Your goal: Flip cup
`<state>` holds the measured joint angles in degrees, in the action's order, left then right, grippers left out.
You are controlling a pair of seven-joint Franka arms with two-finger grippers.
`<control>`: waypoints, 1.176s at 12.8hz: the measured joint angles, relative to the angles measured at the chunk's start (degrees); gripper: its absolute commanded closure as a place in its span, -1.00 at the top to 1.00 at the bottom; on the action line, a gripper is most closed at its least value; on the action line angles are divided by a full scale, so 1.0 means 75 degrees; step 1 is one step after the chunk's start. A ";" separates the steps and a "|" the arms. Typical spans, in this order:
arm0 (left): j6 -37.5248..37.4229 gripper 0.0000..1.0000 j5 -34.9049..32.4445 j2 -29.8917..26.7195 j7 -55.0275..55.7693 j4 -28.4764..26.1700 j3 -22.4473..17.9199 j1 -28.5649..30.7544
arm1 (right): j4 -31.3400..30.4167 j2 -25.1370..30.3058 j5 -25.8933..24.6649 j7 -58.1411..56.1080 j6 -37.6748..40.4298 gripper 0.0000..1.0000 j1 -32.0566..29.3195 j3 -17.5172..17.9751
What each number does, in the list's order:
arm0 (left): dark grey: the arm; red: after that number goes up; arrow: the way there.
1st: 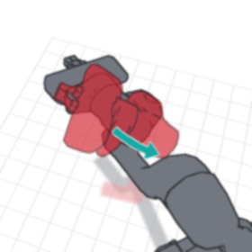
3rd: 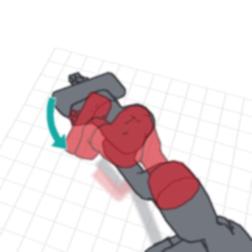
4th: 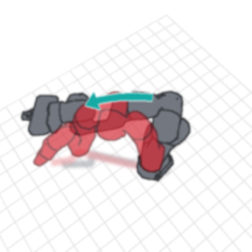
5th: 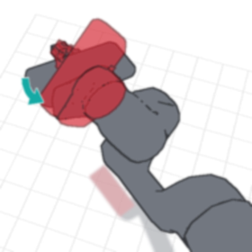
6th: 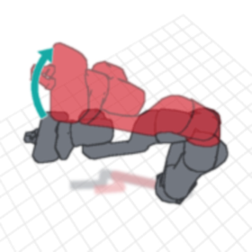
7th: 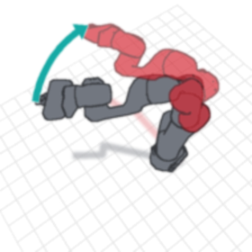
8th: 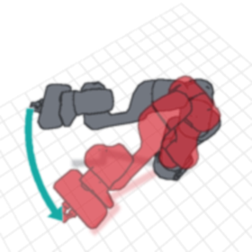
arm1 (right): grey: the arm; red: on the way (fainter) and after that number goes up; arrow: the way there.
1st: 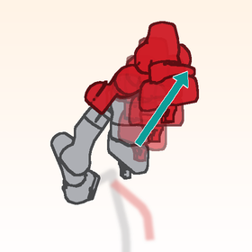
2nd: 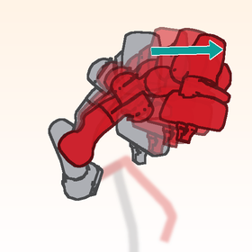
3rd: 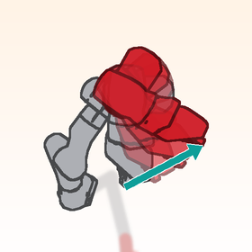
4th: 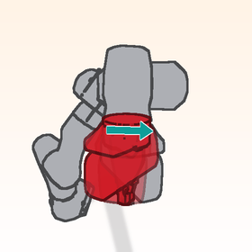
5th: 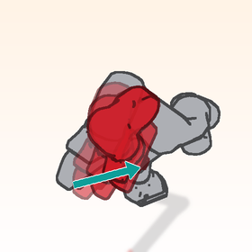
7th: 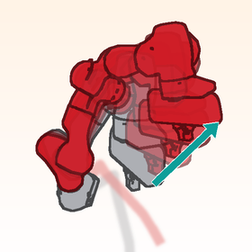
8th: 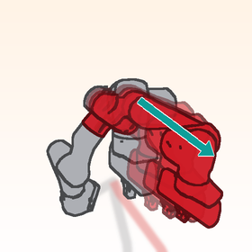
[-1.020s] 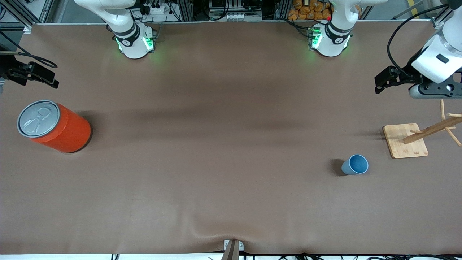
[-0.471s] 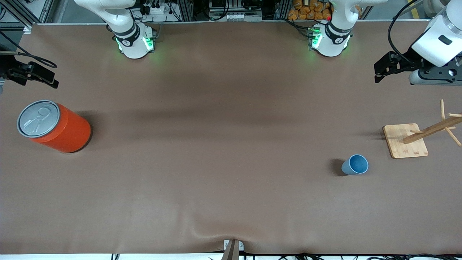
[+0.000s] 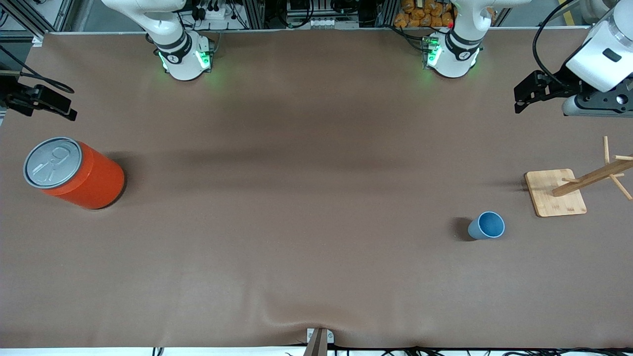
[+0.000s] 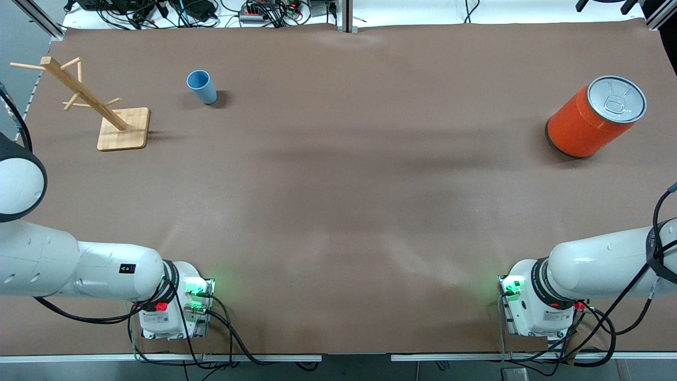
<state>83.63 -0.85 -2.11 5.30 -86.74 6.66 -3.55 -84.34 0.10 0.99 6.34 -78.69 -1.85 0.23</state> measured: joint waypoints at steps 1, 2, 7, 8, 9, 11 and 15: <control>0.0000 1.00 0.0000 0.0000 0.0000 0.0000 -0.0007 0.0000 | 0.0000 0.0000 0.0000 -0.0006 0.0001 1.00 -0.0014 0.0000; 0.0000 1.00 0.0000 0.0000 0.0000 0.0000 -0.0015 0.0002 | 0.0000 0.0000 0.0001 -0.0006 0.0004 1.00 -0.0015 0.0002; 0.0000 1.00 0.0000 0.0000 0.0000 0.0005 -0.0027 0.0004 | 0.0000 0.0000 0.0001 -0.0008 0.0027 1.00 -0.0016 0.0010; 0.0000 1.00 0.0000 0.0000 0.0001 0.0006 -0.0033 0.0007 | 0.0000 0.0000 0.0001 -0.0009 0.0034 1.00 -0.0015 0.0014; 0.0000 1.00 0.0000 0.0000 0.0001 0.0006 -0.0043 0.0010 | 0.0000 0.0000 0.0001 -0.0010 0.0042 1.00 -0.0015 0.0018; -0.0001 1.00 0.0000 0.0000 0.0001 0.0007 -0.0060 0.0017 | 0.0000 0.0000 0.0001 -0.0010 0.0054 1.00 -0.0015 0.0020; -0.0014 1.00 0.0000 0.0000 0.0008 0.0007 -0.0070 0.0125 | 0.0000 0.0000 0.0001 -0.0011 0.0059 1.00 -0.0015 0.0020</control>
<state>83.52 -0.85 -2.11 5.36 -86.69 6.13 -2.61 -84.34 0.10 1.00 6.25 -78.24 -1.97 0.38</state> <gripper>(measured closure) 0.000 0.000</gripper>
